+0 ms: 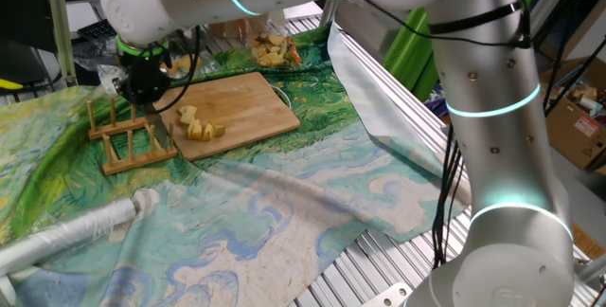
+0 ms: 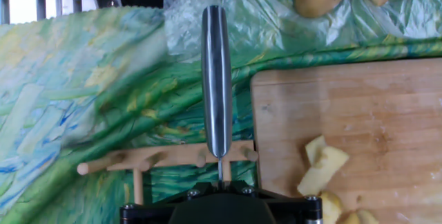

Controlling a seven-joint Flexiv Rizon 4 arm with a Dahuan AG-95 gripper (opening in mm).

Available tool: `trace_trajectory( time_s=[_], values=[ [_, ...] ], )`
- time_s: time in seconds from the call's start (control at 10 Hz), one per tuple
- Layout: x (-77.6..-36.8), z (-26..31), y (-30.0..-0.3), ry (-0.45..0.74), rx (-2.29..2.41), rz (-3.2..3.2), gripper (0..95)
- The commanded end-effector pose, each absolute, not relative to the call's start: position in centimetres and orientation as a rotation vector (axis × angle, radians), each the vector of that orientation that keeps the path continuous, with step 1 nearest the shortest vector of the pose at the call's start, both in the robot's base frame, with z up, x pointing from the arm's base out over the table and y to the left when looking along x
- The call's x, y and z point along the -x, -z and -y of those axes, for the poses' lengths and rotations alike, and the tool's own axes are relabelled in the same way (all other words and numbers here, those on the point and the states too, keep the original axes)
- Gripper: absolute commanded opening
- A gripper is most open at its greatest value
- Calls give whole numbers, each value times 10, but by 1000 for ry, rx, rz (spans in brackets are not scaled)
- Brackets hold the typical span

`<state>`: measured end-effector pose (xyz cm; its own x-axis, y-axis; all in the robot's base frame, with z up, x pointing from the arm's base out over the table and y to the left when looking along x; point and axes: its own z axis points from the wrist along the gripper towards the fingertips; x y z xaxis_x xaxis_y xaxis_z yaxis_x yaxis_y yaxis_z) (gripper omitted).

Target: Chop the potatoes

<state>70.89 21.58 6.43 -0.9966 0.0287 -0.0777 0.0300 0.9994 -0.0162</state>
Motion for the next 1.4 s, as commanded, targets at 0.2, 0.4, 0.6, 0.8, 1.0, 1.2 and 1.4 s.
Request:
trace_trajectory(
  time_s=[0.2,0.4,0.6,0.8,1.0,1.2,1.4],
  values=[
    [-715,-217,-53,26,-46,-3056,0],
    [-718,-215,-47,17,-49,-3055,0],
    [-721,-210,-43,9,-45,-3054,0],
    [-722,-209,-39,3,-63,-3055,0],
    [-722,-210,-35,3,-71,-3055,0],
    [-722,-211,-33,-1,-87,-3056,0],
    [-722,-211,-33,5,-105,-3072,0]
  ],
)
